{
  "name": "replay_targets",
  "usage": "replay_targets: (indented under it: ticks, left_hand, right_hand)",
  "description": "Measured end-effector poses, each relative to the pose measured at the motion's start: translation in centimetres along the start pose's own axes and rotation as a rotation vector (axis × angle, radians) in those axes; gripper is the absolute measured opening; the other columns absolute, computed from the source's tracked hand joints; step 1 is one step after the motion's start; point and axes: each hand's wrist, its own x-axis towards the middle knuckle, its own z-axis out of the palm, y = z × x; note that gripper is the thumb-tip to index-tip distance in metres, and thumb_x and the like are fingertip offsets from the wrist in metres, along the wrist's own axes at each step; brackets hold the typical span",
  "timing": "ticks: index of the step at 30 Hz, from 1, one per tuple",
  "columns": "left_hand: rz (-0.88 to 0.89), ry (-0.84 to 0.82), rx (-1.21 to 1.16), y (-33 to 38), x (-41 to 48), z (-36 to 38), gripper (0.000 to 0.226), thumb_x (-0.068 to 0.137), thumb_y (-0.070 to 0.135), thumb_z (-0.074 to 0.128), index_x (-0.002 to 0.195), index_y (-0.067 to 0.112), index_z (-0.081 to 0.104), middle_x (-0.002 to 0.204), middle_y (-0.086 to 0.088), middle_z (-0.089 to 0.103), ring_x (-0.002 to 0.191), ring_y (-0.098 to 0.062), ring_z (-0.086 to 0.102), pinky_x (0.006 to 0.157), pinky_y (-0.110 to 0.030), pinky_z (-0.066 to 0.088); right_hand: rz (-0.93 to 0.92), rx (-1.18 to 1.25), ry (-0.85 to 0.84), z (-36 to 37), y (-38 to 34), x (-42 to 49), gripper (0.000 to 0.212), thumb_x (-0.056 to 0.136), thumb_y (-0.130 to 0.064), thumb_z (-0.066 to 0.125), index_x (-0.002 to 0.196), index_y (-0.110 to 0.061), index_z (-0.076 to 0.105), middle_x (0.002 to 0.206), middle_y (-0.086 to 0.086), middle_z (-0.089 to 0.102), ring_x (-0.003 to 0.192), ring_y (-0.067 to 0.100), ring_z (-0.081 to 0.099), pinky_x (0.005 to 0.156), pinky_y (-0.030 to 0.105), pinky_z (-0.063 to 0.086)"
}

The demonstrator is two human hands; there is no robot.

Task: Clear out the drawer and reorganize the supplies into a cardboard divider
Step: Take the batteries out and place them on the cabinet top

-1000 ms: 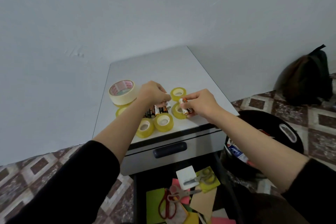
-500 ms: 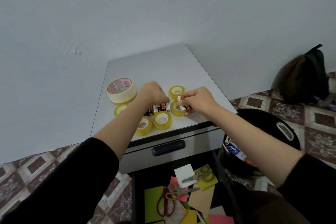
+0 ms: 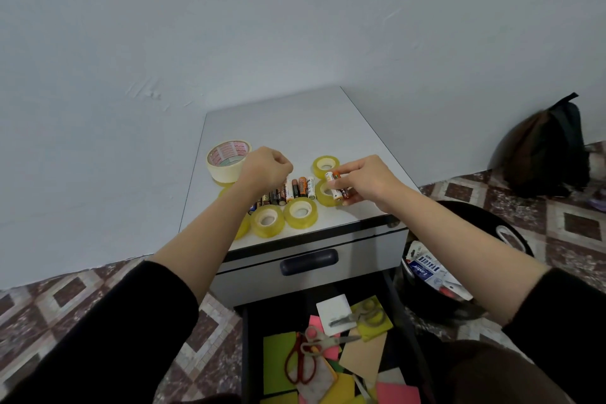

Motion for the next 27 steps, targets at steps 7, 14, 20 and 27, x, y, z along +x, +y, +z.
replay_targets:
  ticks: [7, 14, 20, 27]
  left_hand:
    - [0.173, 0.331, -0.133, -4.3, -4.5, -1.7, 0.015, 0.090, 0.009, 0.055, 0.093, 0.012, 0.070, 0.080, 0.004, 0.062, 0.065, -0.001, 0.052, 0.059, -0.006, 0.040]
    - [0.017, 0.404, -0.221, -9.7, -7.2, -2.1, 0.021, 0.091, 0.015, 0.053, 0.108, 0.013, 0.066, 0.112, -0.002, 0.064, 0.100, -0.015, 0.057, 0.088, -0.029, 0.045]
    - [-0.029, 0.343, -0.217, -12.6, -7.2, -2.1, 0.025, 0.093, 0.019, 0.052, 0.116, 0.014, 0.060, 0.117, -0.003, 0.059, 0.110, -0.021, 0.053, 0.098, -0.041, 0.042]
    - [0.033, 0.321, -0.172, -13.5, -7.0, -1.2, 0.032, 0.094, 0.028, 0.050, 0.122, 0.013, 0.056, 0.119, -0.001, 0.059, 0.112, -0.017, 0.051, 0.098, -0.037, 0.042]
  right_hand:
    - [-0.001, -0.006, -0.035, 1.7, -1.3, -1.2, 0.030, 0.078, 0.003, 0.070, 0.107, -0.006, 0.067, 0.079, 0.006, 0.059, 0.058, 0.016, 0.054, 0.047, 0.024, 0.054]
    - [-0.013, -0.066, -0.061, 5.7, -2.6, -0.3, 0.030, 0.077, 0.004, 0.071, 0.106, -0.001, 0.067, 0.082, 0.009, 0.061, 0.061, 0.017, 0.057, 0.039, 0.021, 0.050]
    - [-0.020, -0.274, -0.010, 9.4, -3.7, 2.0, 0.026, 0.078, -0.001, 0.071, 0.103, 0.004, 0.068, 0.074, 0.011, 0.063, 0.052, 0.019, 0.056, 0.057, 0.030, 0.054]
    - [-0.045, -0.493, 0.007, 12.1, -4.5, 3.9, 0.018, 0.077, -0.006, 0.072, 0.092, 0.003, 0.070, 0.072, 0.012, 0.065, 0.046, 0.017, 0.053, 0.059, 0.028, 0.054]
